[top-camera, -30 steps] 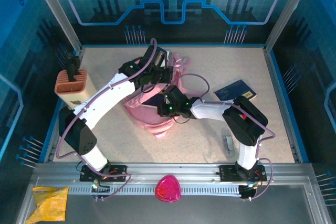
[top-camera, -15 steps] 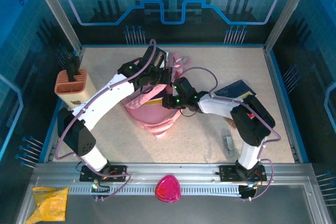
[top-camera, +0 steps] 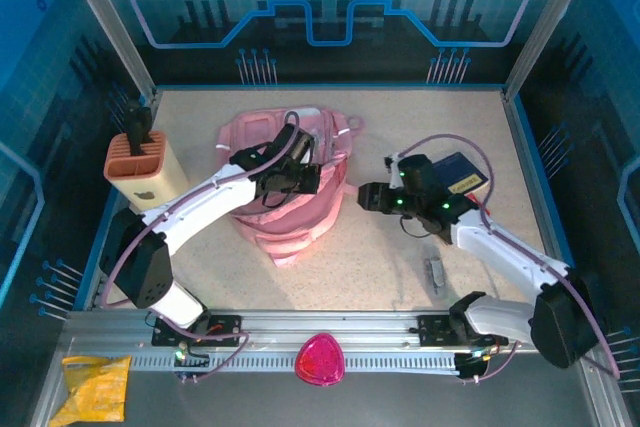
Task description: Pack the student bag
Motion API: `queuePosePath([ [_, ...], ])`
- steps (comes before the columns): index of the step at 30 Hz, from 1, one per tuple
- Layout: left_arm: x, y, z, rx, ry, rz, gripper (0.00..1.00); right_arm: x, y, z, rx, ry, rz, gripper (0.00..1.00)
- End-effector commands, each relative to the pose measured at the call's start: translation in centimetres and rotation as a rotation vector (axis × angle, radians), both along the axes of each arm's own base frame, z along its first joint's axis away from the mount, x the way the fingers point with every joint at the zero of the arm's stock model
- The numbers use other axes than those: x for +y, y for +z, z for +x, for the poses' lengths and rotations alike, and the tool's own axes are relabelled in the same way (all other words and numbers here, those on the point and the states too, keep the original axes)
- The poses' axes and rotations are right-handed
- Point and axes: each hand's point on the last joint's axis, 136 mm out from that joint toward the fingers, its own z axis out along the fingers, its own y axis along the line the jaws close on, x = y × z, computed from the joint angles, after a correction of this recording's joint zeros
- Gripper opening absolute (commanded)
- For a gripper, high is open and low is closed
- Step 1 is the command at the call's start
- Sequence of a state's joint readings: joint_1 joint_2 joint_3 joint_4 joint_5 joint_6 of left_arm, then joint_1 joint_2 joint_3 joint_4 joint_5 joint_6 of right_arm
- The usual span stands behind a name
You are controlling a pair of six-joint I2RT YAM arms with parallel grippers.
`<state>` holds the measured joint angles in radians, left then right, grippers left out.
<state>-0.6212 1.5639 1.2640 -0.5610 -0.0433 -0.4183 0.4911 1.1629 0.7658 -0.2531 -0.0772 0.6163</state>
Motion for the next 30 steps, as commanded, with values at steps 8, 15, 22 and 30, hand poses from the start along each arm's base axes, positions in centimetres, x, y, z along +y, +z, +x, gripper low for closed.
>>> queuePosePath([
  [8, -5.0, 4.2, -3.2, -0.087, -0.024, -0.241, 0.54, -10.3, -1.4, 2.0, 0.092, -0.278, -0.052, 0.79],
  [15, -9.8, 4.0, -4.4, -0.066, -0.038, -0.397, 0.69, -16.1, -2.3, 5.1, 0.141, -0.455, -0.031, 0.87],
  [22, -13.2, 1.6, -3.8, -0.049, -0.036, -0.435, 0.88, -21.1, -3.6, 7.2, 0.158, -0.576, -0.036, 0.95],
  [30, -15.2, -1.1, -2.2, -0.022, -0.014, -0.410, 0.99, -25.5, -5.1, 9.1, 0.203, -0.648, -0.093, 1.00],
])
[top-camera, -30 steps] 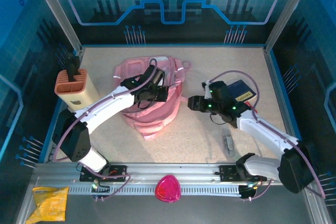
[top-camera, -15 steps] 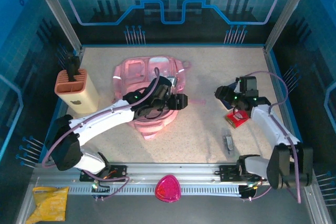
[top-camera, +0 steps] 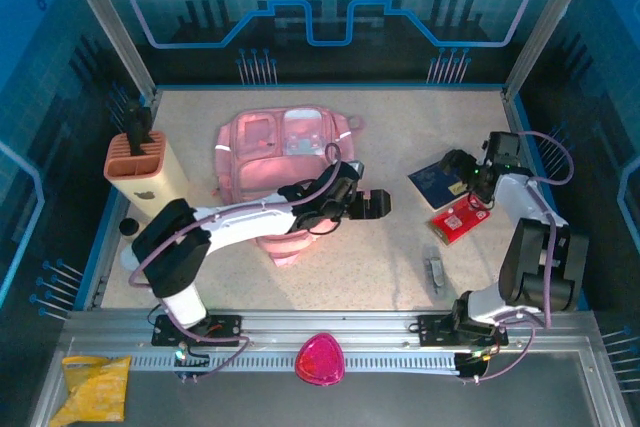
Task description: Pack the student bag
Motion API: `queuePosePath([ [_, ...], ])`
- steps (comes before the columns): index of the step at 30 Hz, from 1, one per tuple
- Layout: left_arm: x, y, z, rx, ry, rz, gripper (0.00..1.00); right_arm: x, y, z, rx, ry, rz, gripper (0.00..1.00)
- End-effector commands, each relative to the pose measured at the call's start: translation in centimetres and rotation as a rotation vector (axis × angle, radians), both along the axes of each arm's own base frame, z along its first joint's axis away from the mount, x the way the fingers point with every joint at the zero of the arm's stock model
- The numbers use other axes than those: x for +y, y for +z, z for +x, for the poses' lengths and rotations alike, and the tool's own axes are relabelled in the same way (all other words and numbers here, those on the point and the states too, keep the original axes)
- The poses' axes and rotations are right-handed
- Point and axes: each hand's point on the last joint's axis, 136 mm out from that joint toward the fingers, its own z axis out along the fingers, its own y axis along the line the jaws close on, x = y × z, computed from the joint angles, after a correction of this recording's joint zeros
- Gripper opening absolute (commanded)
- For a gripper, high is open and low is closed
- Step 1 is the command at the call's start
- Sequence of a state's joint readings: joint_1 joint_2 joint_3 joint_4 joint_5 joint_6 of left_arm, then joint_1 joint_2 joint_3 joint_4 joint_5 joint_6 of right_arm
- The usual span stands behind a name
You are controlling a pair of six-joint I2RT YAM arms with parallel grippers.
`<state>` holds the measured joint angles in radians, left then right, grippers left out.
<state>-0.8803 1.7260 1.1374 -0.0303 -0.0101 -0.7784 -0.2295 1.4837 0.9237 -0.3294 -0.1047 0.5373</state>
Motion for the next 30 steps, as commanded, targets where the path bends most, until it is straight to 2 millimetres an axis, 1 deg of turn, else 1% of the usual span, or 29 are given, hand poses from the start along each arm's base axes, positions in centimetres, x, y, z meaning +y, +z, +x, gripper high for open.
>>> queuePosePath([
  [1, -2.0, 2.0, 1.3, -0.040, 0.011, -0.064, 0.99, -2.0, 0.5, 1.3, -0.003, -0.009, -0.034, 1.00],
  [4, -2.9, 1.4, 1.9, -0.031, 0.004, -0.051, 0.99, -3.5, -0.4, 1.9, 0.048, -0.061, -0.015, 1.00],
  [5, -3.1, 1.3, 2.1, -0.027, 0.001, -0.049, 0.99, -3.6, -0.7, 2.0, 0.066, -0.074, -0.006, 1.00],
  [7, -3.7, 1.2, 2.4, -0.025, -0.012, -0.042, 0.99, -3.8, -1.7, 2.2, 0.115, -0.087, -0.001, 1.00],
  [11, -4.2, 1.1, 2.8, -0.030, -0.023, -0.025, 0.99, -4.1, -3.3, 2.6, 0.170, -0.098, -0.003, 1.00],
  [13, -4.2, 1.0, 2.9, -0.034, -0.025, -0.012, 0.99, -4.4, -4.1, 2.6, 0.207, -0.102, -0.008, 1.00],
  [18, -3.9, 0.6, 3.1, -0.035, -0.021, 0.010, 0.99, -4.0, -5.6, 2.5, 0.268, -0.079, -0.033, 1.00],
  [22, -3.6, 0.1, 3.0, -0.029, -0.017, 0.024, 0.99, -3.4, -6.1, 3.2, 0.278, -0.035, -0.047, 0.98],
  [24, -3.4, 0.0, 3.1, -0.028, -0.012, 0.026, 0.99, -2.7, -6.2, 3.8, 0.275, 0.006, -0.060, 0.96],
  [26, -3.2, -0.1, 3.2, -0.027, -0.008, 0.029, 0.99, -1.8, -6.3, 4.3, 0.287, 0.049, -0.079, 0.95],
  [30, -2.7, -0.1, 3.2, -0.031, 0.004, 0.041, 0.99, 0.7, -6.3, 5.7, 0.294, 0.167, -0.113, 0.94],
])
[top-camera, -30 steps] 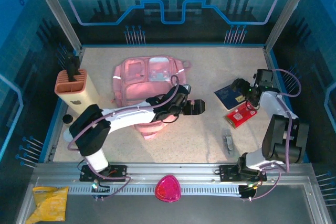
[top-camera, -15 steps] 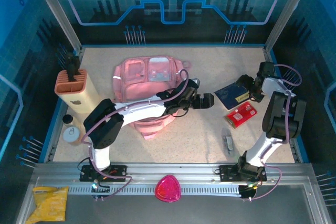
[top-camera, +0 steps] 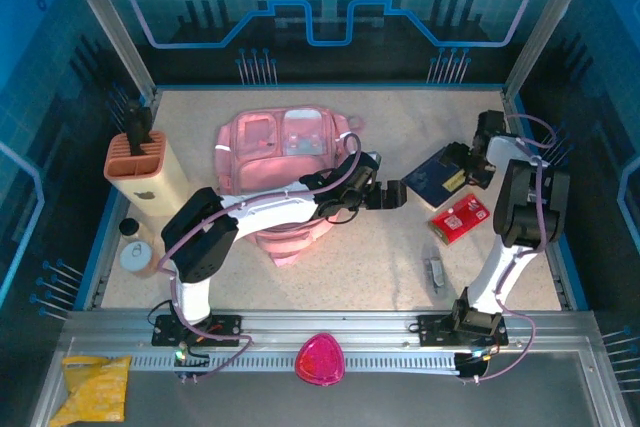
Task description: Pack the student bag
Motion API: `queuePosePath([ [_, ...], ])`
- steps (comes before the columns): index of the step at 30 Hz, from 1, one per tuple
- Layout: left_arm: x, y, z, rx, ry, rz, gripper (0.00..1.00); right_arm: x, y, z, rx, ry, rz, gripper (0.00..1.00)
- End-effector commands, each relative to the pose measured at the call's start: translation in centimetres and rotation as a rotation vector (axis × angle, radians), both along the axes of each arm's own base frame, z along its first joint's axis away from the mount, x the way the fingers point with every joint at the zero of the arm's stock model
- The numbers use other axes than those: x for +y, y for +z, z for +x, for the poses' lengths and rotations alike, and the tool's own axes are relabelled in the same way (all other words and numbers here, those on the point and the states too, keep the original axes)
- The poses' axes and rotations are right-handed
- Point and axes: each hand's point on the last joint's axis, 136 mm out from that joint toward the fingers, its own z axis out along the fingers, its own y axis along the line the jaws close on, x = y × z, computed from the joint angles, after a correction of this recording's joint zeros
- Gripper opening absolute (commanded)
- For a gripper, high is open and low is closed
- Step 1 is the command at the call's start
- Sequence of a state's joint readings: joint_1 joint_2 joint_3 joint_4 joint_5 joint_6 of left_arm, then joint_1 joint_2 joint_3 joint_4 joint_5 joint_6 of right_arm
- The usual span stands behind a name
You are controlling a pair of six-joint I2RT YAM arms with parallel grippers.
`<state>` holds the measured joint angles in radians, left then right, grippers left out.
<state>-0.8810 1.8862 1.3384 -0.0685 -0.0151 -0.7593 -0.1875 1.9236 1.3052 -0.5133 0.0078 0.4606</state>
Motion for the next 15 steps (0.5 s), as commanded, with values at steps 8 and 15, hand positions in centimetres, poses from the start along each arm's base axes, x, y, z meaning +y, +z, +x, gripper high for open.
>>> queuePosePath([
  [8, 2.2, 0.9, 0.2, -0.049, 0.048, 0.030, 0.99, 4.9, 2.1, 1.2, 0.066, 0.249, -0.194, 0.93],
  [15, 5.0, 1.6, 0.6, -0.066, 0.103, 0.038, 0.99, 7.7, 4.1, 1.5, 0.069, 0.309, -0.286, 0.97],
])
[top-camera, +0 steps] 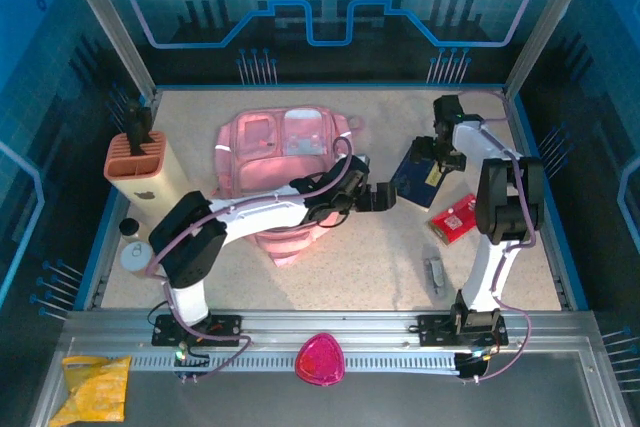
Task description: Pack the student bag
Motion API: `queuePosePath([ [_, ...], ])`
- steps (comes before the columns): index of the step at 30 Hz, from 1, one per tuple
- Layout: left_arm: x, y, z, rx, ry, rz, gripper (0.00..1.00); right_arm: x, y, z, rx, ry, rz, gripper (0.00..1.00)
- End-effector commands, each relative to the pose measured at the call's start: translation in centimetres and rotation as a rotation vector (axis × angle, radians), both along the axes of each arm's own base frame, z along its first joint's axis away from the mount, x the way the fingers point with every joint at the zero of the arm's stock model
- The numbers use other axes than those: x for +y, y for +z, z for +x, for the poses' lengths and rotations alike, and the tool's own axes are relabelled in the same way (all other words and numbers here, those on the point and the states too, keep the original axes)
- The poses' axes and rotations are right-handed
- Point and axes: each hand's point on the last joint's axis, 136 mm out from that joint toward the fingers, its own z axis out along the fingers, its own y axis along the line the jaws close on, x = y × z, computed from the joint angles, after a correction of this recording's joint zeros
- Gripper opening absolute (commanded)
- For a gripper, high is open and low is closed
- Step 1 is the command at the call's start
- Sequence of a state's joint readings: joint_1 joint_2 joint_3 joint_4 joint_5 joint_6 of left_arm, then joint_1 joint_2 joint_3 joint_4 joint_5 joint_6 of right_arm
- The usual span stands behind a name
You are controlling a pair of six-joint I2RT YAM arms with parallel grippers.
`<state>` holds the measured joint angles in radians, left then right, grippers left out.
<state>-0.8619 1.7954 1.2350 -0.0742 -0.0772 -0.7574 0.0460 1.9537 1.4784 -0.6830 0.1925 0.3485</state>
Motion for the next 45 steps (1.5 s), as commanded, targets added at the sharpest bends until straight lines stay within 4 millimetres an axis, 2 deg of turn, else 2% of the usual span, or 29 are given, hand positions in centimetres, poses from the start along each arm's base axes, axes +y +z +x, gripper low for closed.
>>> queuePosePath([
  [1, 2.1, 1.7, 0.9, -0.044, 0.049, -0.004, 0.99, 1.6, 0.7, 0.1, 0.024, 0.054, -0.080, 0.97],
  [8, 4.6, 1.7, 1.0, -0.044, 0.092, 0.009, 0.99, 5.2, -1.5, 1.4, 0.061, 0.095, -0.092, 0.94],
  [13, 5.1, 1.7, 1.0, -0.039, 0.100, 0.005, 0.99, 6.9, -2.9, 0.6, 0.100, 0.105, -0.101, 0.89],
  [22, 5.2, 1.8, 0.8, -0.034, 0.097, 0.004, 0.99, 9.6, -5.2, -4.7, 0.163, 0.164, -0.037, 0.69],
  [26, 5.8, 1.7, 0.3, -0.026, 0.102, 0.009, 0.99, 11.1, -6.0, -7.9, 0.186, 0.199, 0.012, 0.60],
  [30, 6.5, 1.7, -0.5, -0.007, 0.108, 0.010, 0.99, 12.3, -6.4, -12.1, 0.212, 0.252, 0.003, 0.55],
  [34, 6.8, 1.5, -1.5, 0.032, 0.120, -0.023, 0.99, 13.7, -5.5, -15.6, 0.222, 0.286, 0.042, 0.54],
  [36, 6.3, 1.5, -2.1, 0.058, 0.115, -0.068, 0.99, 14.7, -4.3, -16.3, 0.189, 0.292, 0.119, 0.55],
  [38, 5.5, 1.7, -2.6, 0.070, 0.101, -0.108, 0.99, 14.7, -2.5, -16.2, 0.149, 0.291, 0.136, 0.58],
  [42, 4.2, 1.7, -3.1, 0.077, 0.101, -0.131, 0.96, 13.4, 1.1, -15.2, 0.043, 0.261, 0.160, 0.67],
  [45, 2.9, 1.6, -3.1, 0.101, 0.096, -0.173, 0.91, 9.6, 1.2, -14.3, 0.032, 0.153, 0.178, 0.66],
])
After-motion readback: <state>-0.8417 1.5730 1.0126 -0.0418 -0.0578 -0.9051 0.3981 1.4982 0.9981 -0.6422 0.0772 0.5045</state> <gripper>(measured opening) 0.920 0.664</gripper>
